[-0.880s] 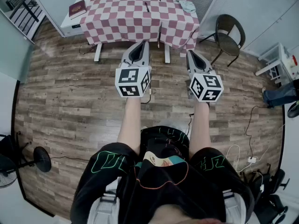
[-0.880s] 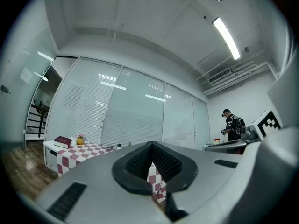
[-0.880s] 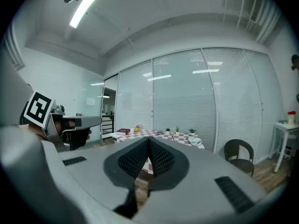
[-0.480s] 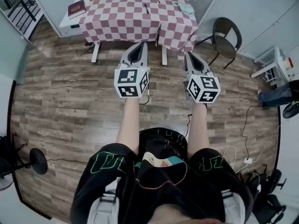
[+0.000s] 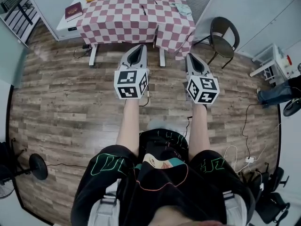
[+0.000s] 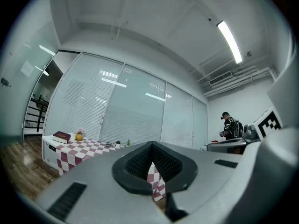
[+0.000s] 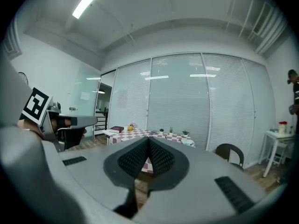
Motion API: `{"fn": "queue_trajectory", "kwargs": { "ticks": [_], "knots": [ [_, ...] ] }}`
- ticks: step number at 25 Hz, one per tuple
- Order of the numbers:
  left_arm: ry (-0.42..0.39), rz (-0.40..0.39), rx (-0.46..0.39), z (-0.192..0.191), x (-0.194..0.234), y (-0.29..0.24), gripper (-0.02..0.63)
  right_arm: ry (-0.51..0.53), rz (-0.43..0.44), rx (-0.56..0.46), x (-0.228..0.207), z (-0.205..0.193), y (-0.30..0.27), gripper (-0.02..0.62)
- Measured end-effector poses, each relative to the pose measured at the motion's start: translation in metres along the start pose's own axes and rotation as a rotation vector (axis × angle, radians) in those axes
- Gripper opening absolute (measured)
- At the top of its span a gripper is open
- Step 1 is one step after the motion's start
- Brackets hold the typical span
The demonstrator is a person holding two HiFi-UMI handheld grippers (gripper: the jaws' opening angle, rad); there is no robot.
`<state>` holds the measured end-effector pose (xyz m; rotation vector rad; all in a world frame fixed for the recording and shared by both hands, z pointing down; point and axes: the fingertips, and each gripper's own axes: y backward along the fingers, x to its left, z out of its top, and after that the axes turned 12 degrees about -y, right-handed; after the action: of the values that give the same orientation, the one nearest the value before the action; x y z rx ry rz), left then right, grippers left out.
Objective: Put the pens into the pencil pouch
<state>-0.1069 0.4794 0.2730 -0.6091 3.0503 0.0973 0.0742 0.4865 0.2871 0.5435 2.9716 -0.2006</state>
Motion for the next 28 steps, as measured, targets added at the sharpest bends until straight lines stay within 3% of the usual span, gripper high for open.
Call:
{"fn": "queue_trajectory", "kwargs": {
  "ticks": [7, 13, 20, 28],
  "knots": [
    [0.004, -0.031, -0.037, 0.015, -0.006, -0.016, -0.005, 0.008, -0.032, -0.047, -0.016, 0.017, 0.0, 0.003],
    [-0.005, -0.054, -0.003, 0.005, -0.016, -0.053, -0.005, -0.027, -0.049, -0.036, -0.048, 0.014, -0.021, 0.003],
    [0.002, -0.04, 0.054, -0.032, 0.0, -0.11, -0.005, -0.068, -0.04, 0.001, -0.081, -0.011, -0.081, 0.003],
    [0.029, -0.069, 0.162, -0.091, -0.006, -0.217, -0.005, -0.161, -0.079, 0.078, -0.163, -0.047, -0.164, 0.003]
  ]
}}
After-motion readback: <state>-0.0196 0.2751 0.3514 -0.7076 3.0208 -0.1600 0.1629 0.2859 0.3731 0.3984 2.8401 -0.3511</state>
